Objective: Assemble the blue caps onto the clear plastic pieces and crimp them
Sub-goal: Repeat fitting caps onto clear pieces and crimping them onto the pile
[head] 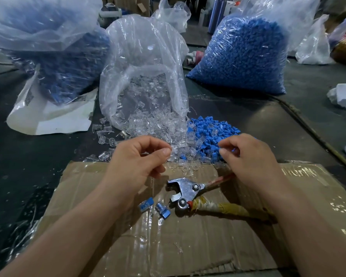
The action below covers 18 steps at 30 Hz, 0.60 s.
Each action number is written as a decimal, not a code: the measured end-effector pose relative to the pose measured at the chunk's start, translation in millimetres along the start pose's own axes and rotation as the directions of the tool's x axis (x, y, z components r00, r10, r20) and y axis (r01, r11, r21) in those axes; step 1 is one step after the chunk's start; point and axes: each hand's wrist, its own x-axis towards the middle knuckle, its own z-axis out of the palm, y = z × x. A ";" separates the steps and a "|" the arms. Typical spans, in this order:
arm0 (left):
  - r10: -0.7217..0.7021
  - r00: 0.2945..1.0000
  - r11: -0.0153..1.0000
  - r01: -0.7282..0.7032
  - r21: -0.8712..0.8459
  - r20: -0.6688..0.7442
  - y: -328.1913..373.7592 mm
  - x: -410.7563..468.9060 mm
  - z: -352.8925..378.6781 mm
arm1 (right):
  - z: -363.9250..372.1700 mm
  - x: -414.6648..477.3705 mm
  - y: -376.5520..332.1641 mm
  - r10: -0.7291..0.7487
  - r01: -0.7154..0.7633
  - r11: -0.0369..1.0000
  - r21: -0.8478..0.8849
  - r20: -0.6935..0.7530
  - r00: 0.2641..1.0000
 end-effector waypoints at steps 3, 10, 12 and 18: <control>-0.003 1.000 1.000 0.004 -0.002 0.011 0.5 -0.6 0.4 | 3.5 -0.1 -4.6 -0.007 0.008 1.000 -0.017 0.058 0.998; 0.004 1.000 1.000 -0.004 -0.002 0.019 1.2 -0.6 1.3 | 5.5 0.2 -9.9 -0.033 0.027 0.999 0.044 0.135 0.990; 0.006 1.000 1.000 -0.006 -0.005 0.021 1.3 -0.6 1.5 | 4.5 -0.8 -8.3 -0.043 0.036 0.998 0.053 0.141 0.989; -0.002 1.000 1.000 0.002 -0.014 0.017 1.2 -0.4 1.7 | 0.9 0.3 -2.4 0.008 -0.030 0.991 0.128 0.164 0.986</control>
